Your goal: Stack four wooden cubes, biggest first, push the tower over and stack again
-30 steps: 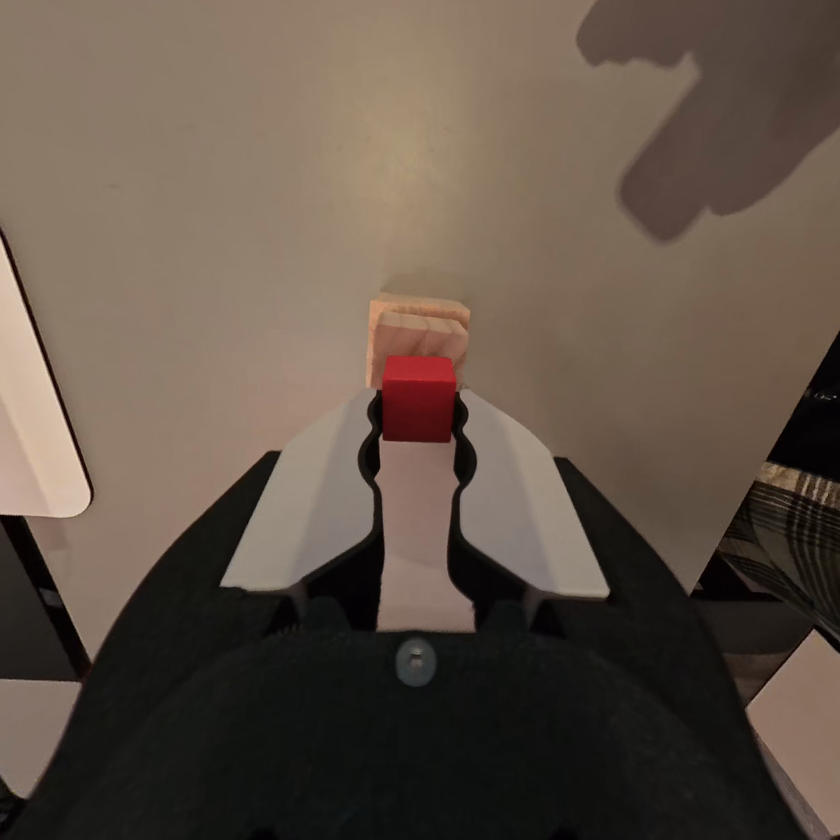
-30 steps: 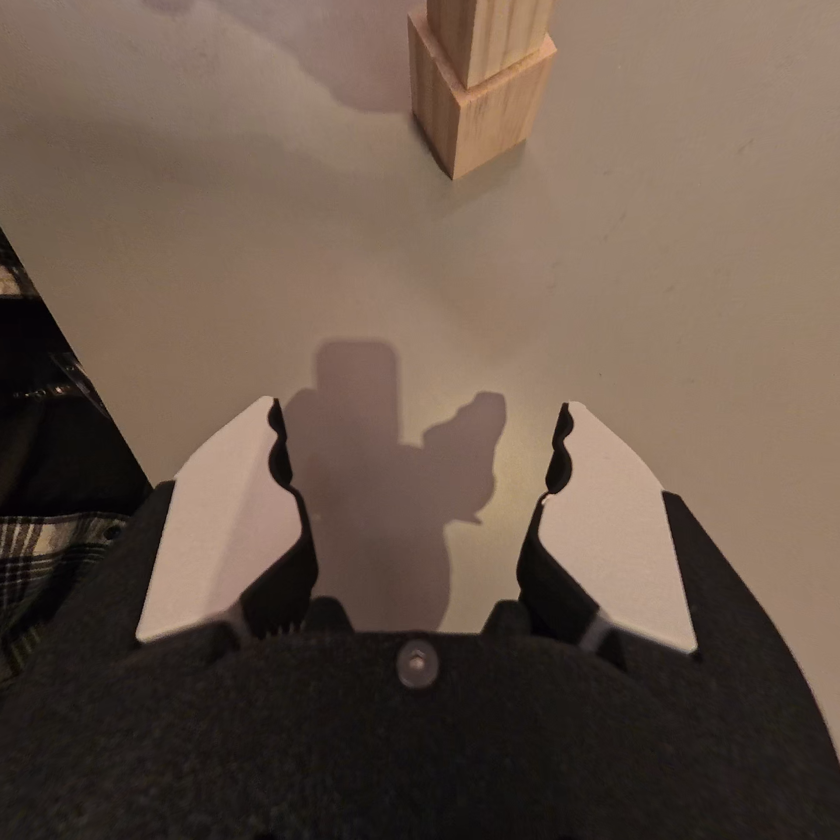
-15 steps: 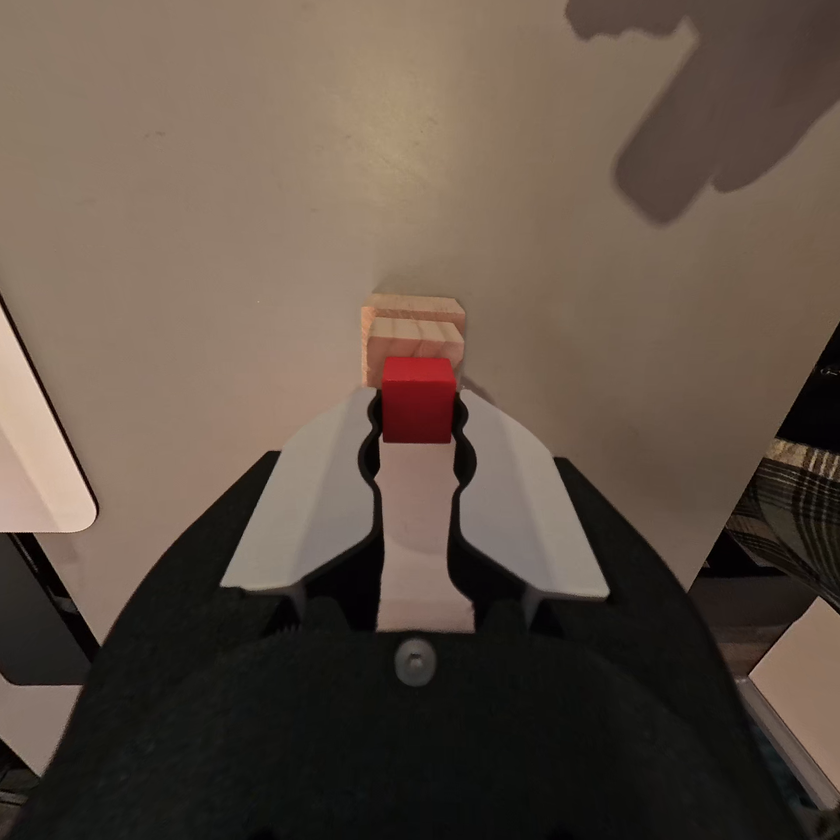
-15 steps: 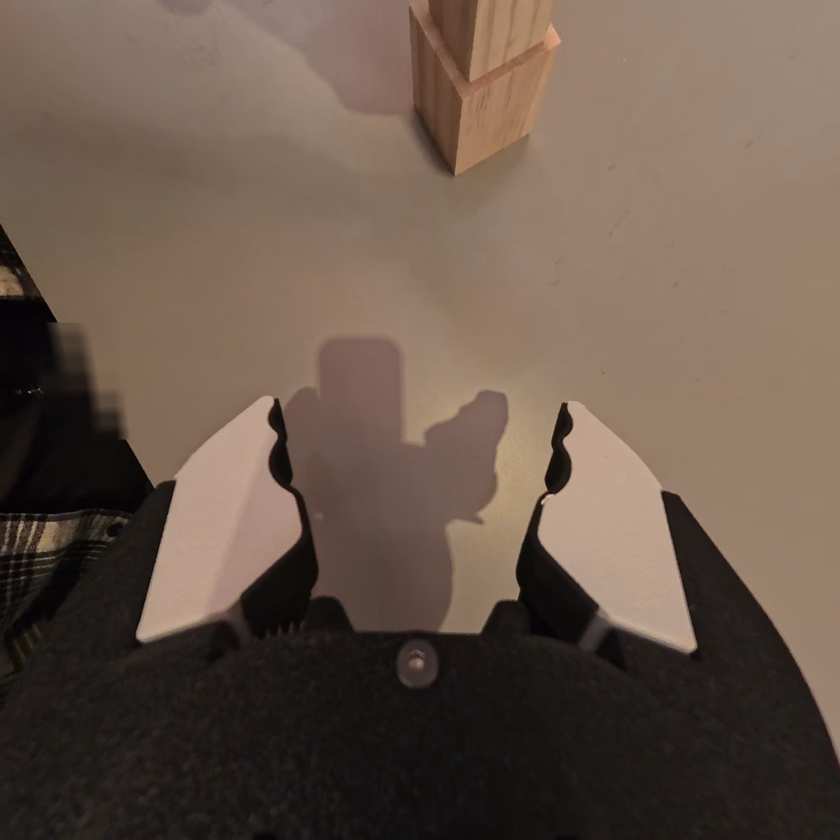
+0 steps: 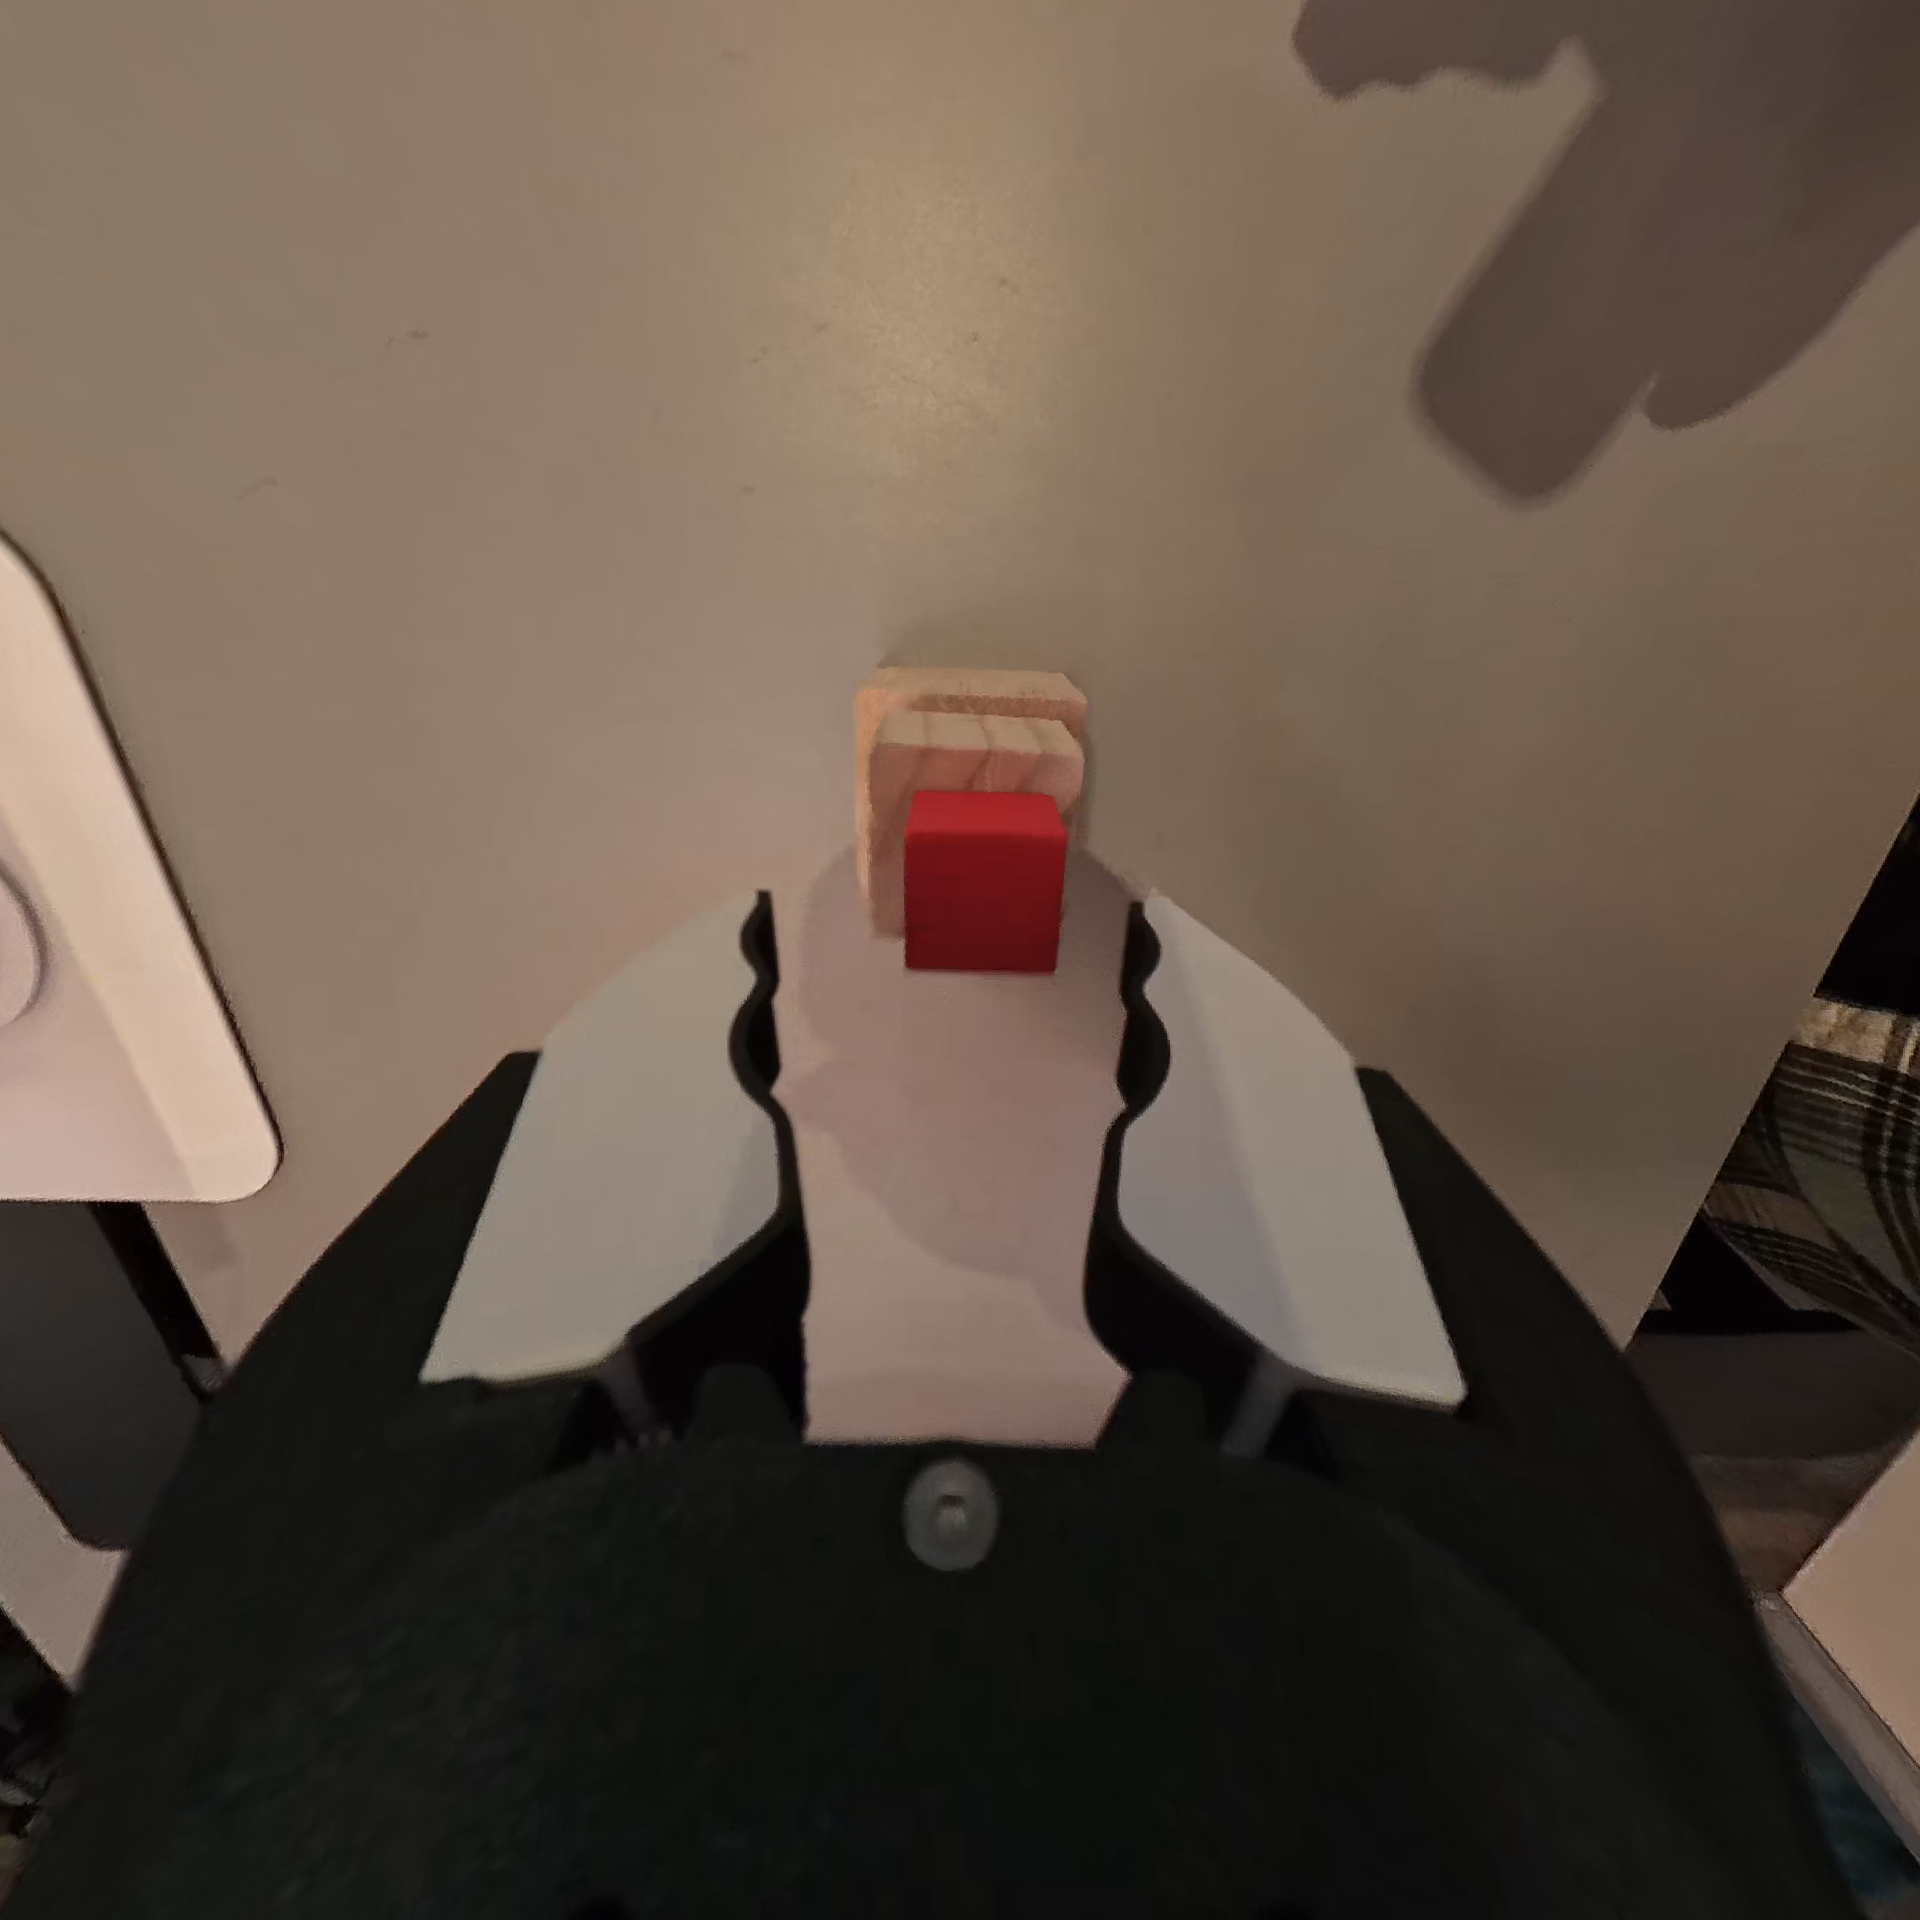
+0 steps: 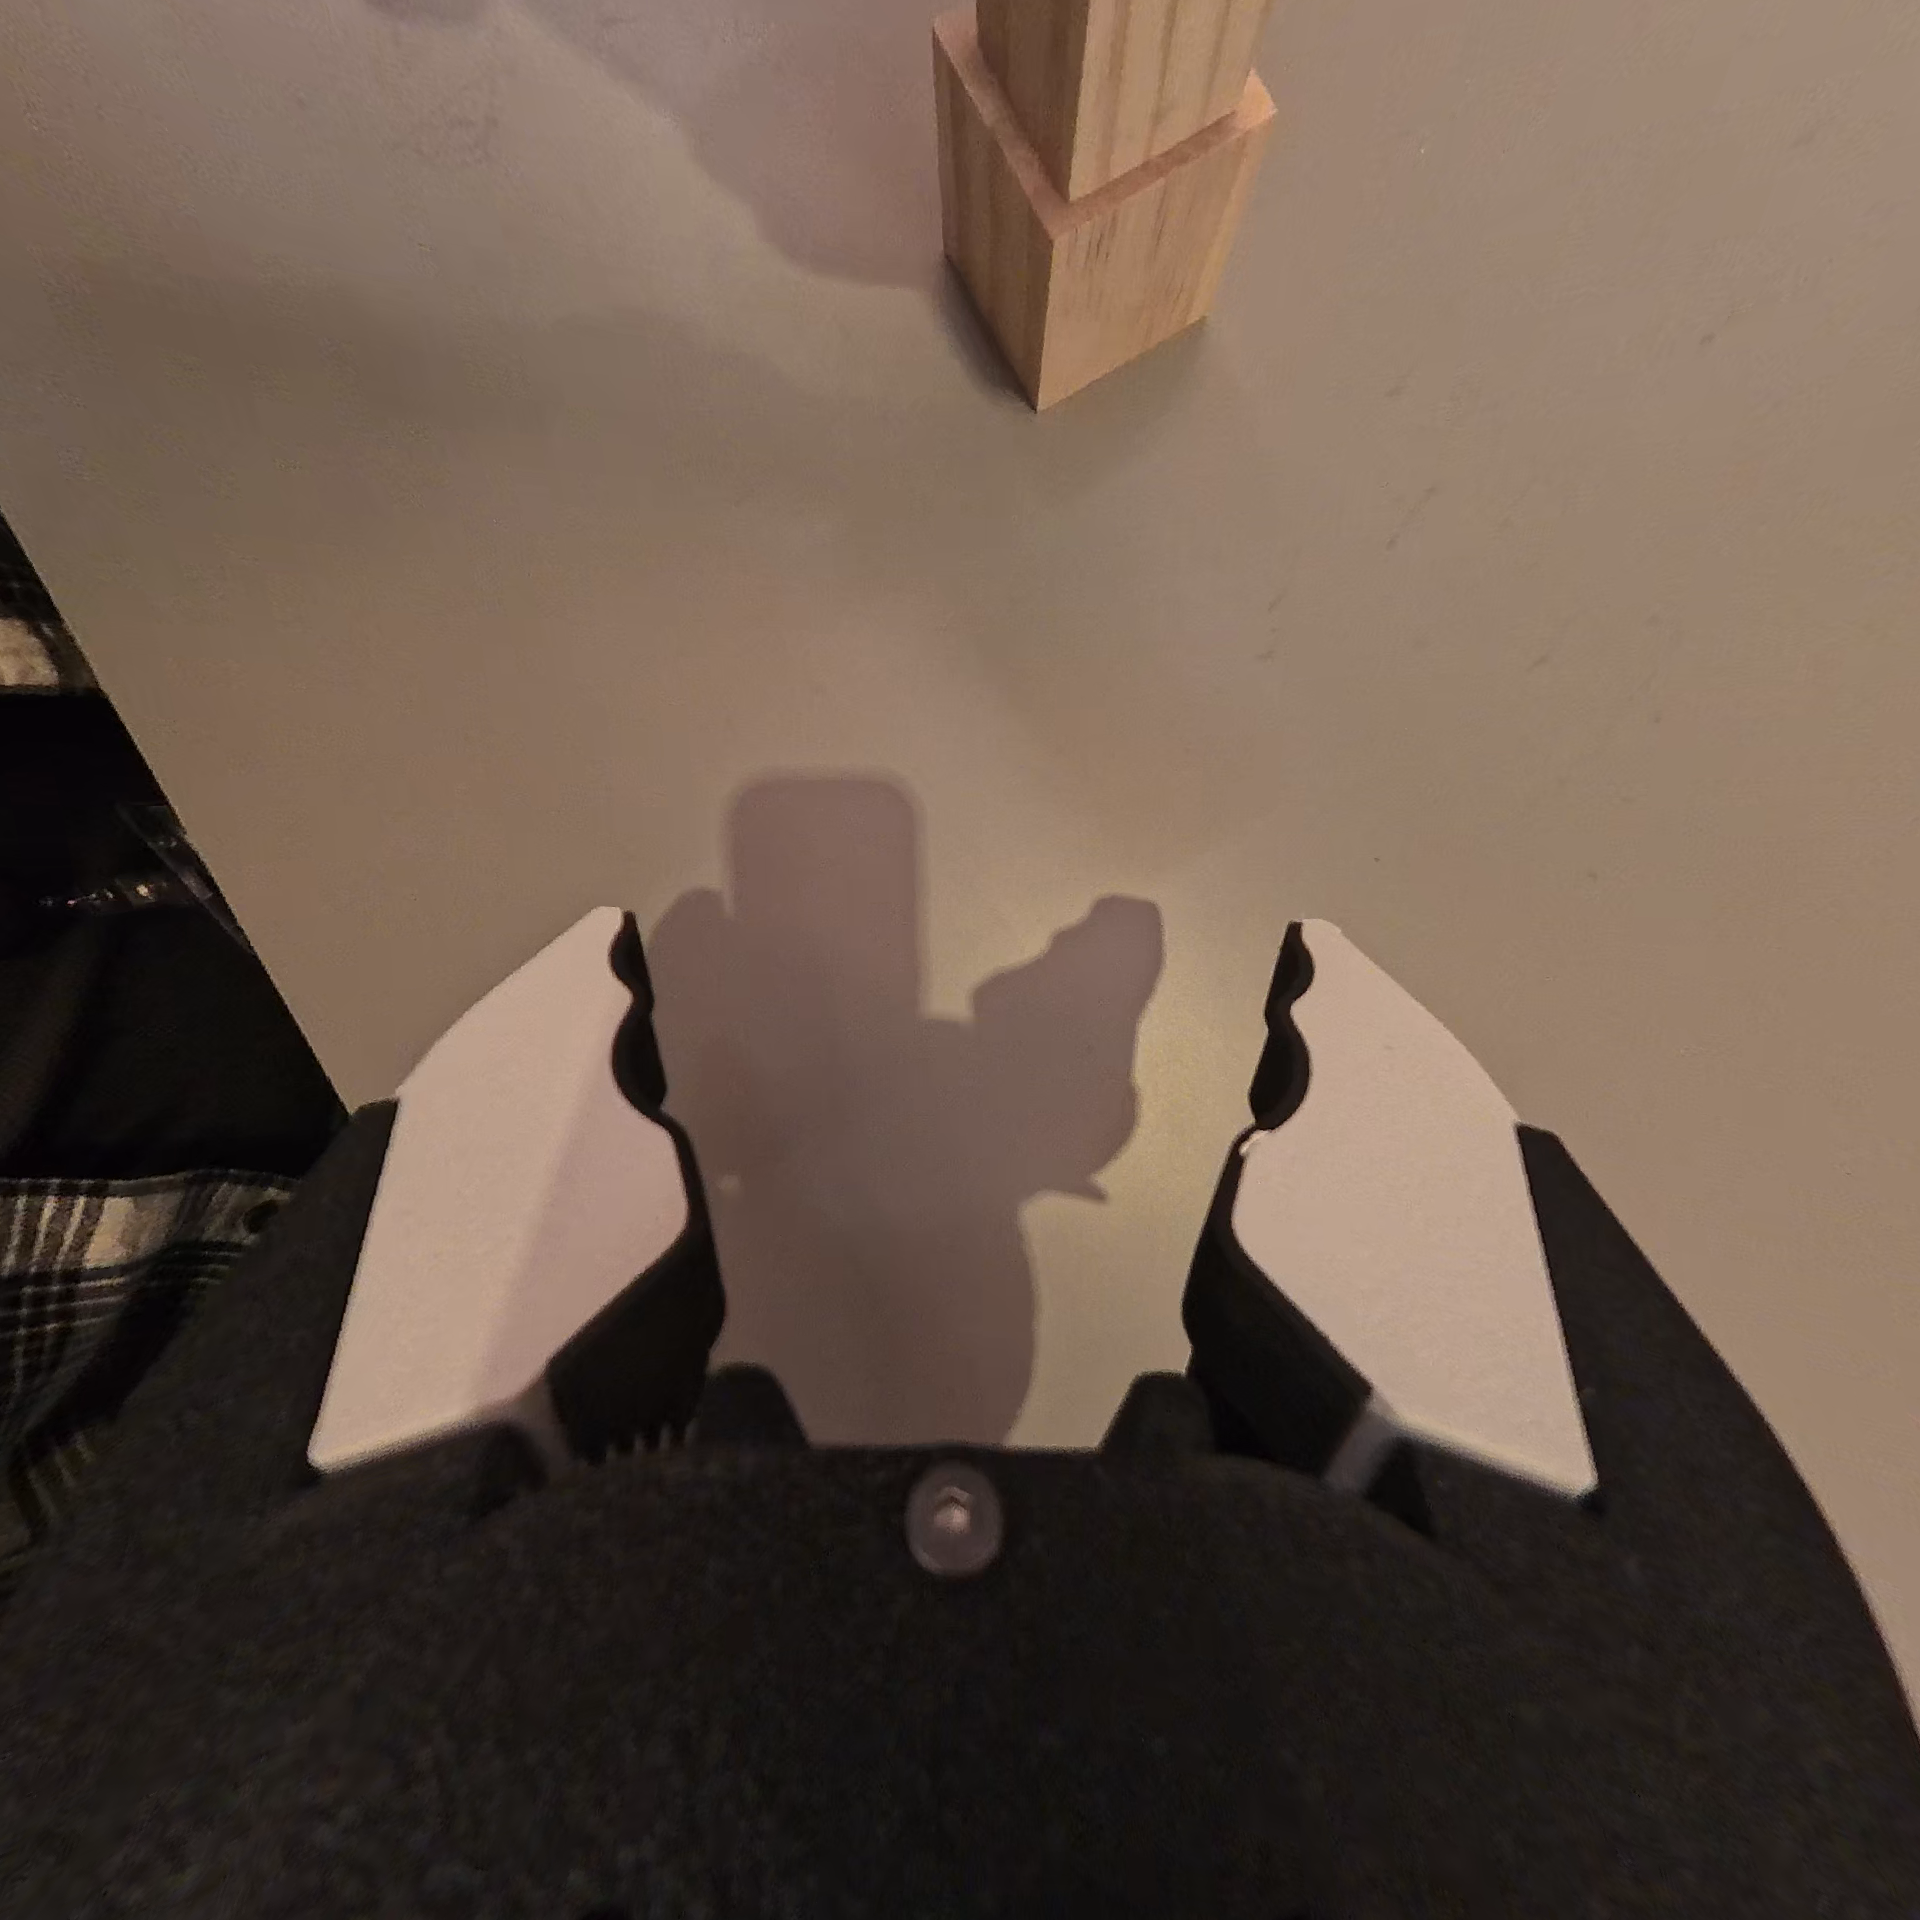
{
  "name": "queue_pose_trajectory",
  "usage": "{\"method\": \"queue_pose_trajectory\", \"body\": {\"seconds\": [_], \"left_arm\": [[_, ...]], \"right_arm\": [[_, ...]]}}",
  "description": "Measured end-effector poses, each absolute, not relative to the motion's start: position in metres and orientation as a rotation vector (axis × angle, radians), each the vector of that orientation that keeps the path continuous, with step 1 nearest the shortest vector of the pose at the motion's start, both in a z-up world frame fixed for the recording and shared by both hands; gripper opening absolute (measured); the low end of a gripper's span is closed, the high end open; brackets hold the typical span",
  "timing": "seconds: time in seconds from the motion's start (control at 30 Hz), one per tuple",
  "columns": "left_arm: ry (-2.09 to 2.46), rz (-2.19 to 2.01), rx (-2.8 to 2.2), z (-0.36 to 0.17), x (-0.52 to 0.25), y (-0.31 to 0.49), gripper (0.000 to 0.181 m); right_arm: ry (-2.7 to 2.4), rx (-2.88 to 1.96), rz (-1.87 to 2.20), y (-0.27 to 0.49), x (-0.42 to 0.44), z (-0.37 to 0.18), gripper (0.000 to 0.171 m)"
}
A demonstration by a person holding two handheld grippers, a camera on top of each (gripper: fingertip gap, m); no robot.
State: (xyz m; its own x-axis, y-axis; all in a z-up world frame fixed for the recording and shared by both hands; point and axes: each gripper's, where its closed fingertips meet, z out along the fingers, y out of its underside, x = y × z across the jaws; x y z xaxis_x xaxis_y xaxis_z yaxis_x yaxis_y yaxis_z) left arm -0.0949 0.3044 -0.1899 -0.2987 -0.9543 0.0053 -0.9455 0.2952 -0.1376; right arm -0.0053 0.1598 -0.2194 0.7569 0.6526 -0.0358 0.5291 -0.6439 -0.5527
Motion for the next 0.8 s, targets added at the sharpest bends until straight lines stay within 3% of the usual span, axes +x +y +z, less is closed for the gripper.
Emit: {"method": "queue_pose_trajectory", "body": {"seconds": [0.3, 0.57, 0.8], "left_arm": [[2.358, 0.038, -1.781, -0.157, -0.190, 0.370, 0.074], [2.324, 0.309, -2.031, -0.203, -0.323, 0.414, 0.065], [2.083, 0.406, -2.391, -0.236, -0.362, 0.422, 0.053]], "right_arm": [[-0.873, -2.407, 0.335, 0.160, -0.003, -0.221, 0.112], [-0.886, -2.402, 0.349, 0.162, -0.009, -0.225, 0.112], [-0.906, -2.403, 0.341, 0.165, -0.017, -0.222, 0.112]]}}
